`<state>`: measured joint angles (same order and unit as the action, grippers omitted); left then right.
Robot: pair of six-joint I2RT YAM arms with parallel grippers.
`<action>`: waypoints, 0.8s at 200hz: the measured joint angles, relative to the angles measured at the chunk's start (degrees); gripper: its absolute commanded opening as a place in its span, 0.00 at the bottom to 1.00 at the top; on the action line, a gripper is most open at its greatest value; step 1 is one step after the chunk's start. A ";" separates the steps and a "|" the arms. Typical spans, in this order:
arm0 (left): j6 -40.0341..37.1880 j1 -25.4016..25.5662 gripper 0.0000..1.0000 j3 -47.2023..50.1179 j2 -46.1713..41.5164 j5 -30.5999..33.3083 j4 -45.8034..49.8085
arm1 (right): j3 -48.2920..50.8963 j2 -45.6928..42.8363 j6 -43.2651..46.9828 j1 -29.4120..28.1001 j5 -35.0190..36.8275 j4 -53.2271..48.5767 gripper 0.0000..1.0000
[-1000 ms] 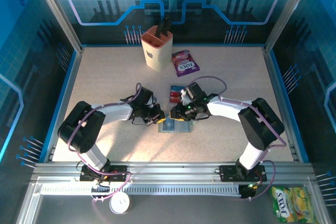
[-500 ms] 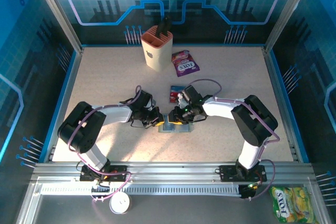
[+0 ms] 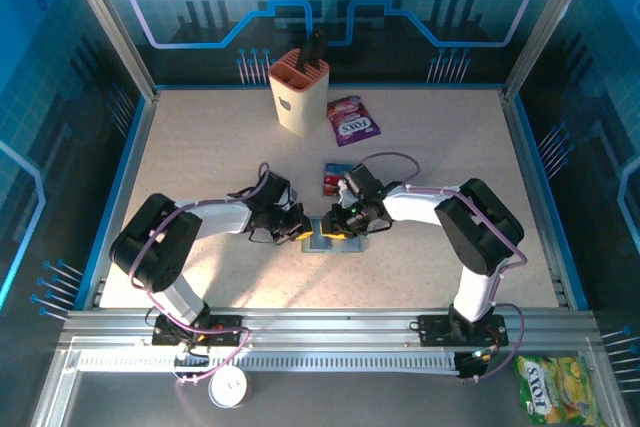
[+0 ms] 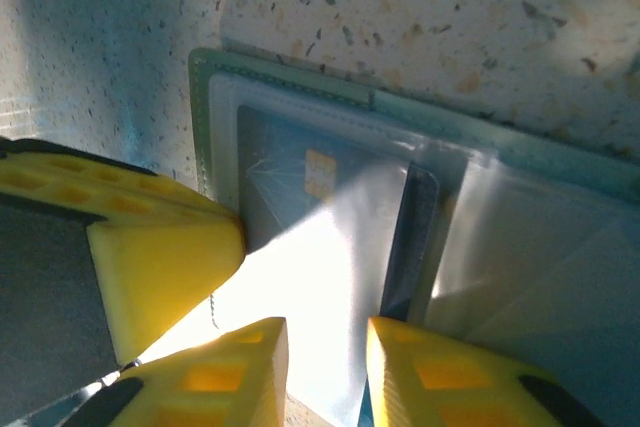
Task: Take the credit cards out of the card holder
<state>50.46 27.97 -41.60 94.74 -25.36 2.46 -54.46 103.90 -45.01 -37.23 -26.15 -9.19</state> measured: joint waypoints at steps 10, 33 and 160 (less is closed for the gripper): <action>0.00 0.00 0.00 0.00 0.00 0.00 0.00 | 0.00 0.26 -0.24 0.02 -0.17 0.26 0.26; 0.00 -0.07 0.01 0.00 0.00 0.00 0.00 | -0.02 0.61 -0.68 0.02 -0.68 0.85 0.28; -1.03 -0.07 0.05 0.26 -1.60 0.68 2.60 | -0.76 0.87 -0.33 0.00 -0.57 -0.07 0.32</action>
<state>49.43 27.90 -41.34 93.14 -24.69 5.06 -55.22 104.77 -45.34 -37.23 -26.72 -9.26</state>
